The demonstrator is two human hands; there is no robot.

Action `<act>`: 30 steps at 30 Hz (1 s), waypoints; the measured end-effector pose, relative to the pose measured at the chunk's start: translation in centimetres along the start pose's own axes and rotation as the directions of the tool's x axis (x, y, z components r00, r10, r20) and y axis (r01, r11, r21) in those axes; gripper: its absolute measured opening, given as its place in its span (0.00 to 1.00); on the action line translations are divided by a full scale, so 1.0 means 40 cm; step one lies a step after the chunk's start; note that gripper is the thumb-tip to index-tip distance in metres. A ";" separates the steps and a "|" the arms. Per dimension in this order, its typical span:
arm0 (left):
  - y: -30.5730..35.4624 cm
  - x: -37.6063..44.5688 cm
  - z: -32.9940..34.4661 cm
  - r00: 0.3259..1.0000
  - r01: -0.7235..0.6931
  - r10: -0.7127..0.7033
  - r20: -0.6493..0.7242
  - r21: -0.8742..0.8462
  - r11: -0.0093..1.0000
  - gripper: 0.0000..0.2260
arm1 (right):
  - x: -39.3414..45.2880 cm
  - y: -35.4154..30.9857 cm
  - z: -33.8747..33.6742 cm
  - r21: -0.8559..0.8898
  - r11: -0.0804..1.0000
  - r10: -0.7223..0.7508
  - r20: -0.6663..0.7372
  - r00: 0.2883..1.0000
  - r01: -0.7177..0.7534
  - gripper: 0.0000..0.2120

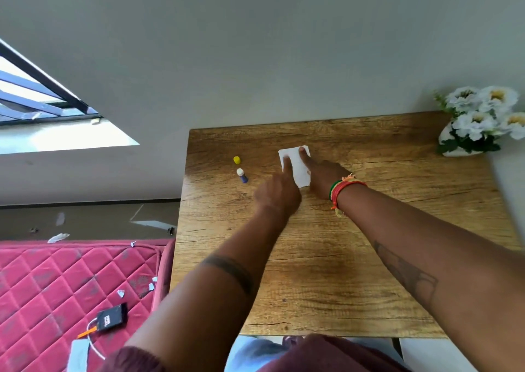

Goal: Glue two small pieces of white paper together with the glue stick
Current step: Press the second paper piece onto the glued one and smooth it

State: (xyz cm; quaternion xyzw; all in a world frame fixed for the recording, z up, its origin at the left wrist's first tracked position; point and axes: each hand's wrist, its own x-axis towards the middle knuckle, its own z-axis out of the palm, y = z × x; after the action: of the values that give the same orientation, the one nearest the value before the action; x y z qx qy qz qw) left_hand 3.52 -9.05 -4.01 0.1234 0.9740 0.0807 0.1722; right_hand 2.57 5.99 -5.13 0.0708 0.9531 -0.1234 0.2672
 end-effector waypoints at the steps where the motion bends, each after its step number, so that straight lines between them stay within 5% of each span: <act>1: -0.004 0.033 -0.016 1.000 0.009 -0.009 -0.004 -0.008 1.000 0.34 | 0.000 0.001 0.000 0.000 1.000 -0.005 -0.003 1.000 0.005 0.44; 17: -0.035 -0.077 0.036 0.994 -0.102 0.080 0.078 0.350 0.931 0.30 | -0.003 -0.003 0.001 0.013 1.000 0.010 0.006 1.000 -0.010 0.42; 23: -0.025 -0.071 0.018 0.997 -0.064 0.056 0.053 0.177 0.982 0.27 | 0.023 0.006 0.010 0.055 0.998 0.004 0.010 1.000 -0.004 0.44; 27: -0.030 -0.053 0.016 0.994 -0.047 0.033 0.101 0.138 0.989 0.29 | 0.032 0.006 0.016 0.062 0.998 0.018 -0.014 1.000 -0.017 0.37; 30: -0.041 -0.037 0.002 0.992 -0.043 0.027 0.123 0.130 0.991 0.29 | 0.028 -0.007 0.034 -0.006 1.000 0.023 -0.082 0.996 -0.024 0.42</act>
State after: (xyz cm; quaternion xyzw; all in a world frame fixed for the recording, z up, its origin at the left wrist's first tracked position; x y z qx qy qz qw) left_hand 4.56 -11.01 -3.94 0.1564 0.9626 0.0114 0.2208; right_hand 2.21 5.42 -6.78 0.0860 0.9628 -0.1138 0.2296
